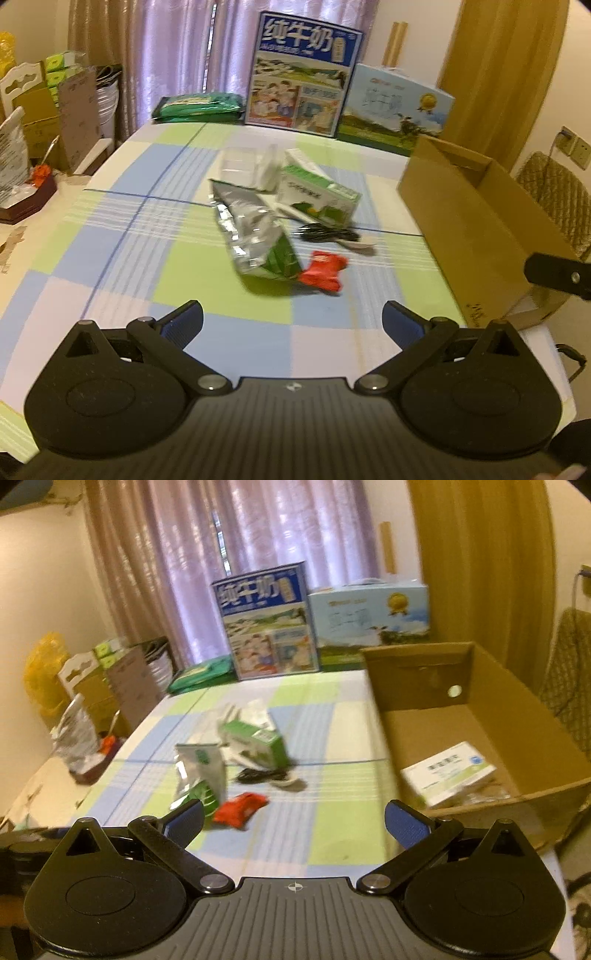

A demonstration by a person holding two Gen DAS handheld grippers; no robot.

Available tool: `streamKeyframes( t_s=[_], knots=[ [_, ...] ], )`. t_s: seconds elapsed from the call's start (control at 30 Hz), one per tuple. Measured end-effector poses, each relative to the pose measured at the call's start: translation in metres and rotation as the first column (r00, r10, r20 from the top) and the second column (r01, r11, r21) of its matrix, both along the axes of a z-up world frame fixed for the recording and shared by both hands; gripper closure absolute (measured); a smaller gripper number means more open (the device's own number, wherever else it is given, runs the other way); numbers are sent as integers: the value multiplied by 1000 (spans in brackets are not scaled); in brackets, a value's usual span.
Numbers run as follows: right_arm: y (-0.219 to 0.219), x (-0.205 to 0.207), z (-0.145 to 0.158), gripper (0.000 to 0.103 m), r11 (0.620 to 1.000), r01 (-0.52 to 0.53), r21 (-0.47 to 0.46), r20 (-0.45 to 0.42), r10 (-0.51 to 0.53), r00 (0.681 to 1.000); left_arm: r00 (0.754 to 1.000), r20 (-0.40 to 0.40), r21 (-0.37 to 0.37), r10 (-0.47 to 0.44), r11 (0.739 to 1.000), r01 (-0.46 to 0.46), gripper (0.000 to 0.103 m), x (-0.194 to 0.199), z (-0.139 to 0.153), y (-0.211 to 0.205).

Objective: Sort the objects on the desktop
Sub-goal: 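Move both grippers back over the table toward the remaining items, then grasp the silver foil bag with the left gripper while the right gripper grasps the red candy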

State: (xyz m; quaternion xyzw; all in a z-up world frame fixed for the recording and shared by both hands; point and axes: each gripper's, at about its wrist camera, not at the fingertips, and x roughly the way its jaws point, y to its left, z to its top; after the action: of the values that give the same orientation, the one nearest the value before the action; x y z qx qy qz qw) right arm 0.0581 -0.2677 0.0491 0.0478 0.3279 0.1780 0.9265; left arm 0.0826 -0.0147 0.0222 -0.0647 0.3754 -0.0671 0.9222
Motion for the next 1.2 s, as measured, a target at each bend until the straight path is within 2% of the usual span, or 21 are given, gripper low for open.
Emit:
streamKeyframes(
  t_s=[0.37, 0.57, 0.87, 0.93, 1.0, 1.07, 1.2],
  knots=[
    [44, 11, -34, 2, 995, -85, -48, -53, 83, 995, 999, -30, 16, 41, 999, -41, 2, 23, -12, 43],
    [63, 31, -54, 2, 989, -122, -82, -74, 116, 990, 998, -60, 32, -1, 999, 3, 2, 49, -20, 48],
    [82, 72, -88, 2, 986, -130, -104, -113, 118, 987, 994, -93, 6, -60, 998, 60, 2, 99, -36, 46],
    [86, 81, -96, 5, 985, -136, -111, -121, 122, 985, 993, -96, -2, -69, 998, 69, 2, 111, -39, 45],
    [89, 89, -103, 15, 985, -139, -106, -129, 125, 984, 992, -99, -12, -80, 997, 79, 2, 123, -42, 43],
    [93, 97, -109, 19, 985, -141, -100, -138, 126, 982, 991, -104, -24, -87, 996, 85, 2, 136, -46, 40],
    [100, 108, -117, 22, 985, -149, -83, -144, 136, 980, 988, -123, -51, -95, 995, 89, 2, 159, -55, 36]
  ],
)
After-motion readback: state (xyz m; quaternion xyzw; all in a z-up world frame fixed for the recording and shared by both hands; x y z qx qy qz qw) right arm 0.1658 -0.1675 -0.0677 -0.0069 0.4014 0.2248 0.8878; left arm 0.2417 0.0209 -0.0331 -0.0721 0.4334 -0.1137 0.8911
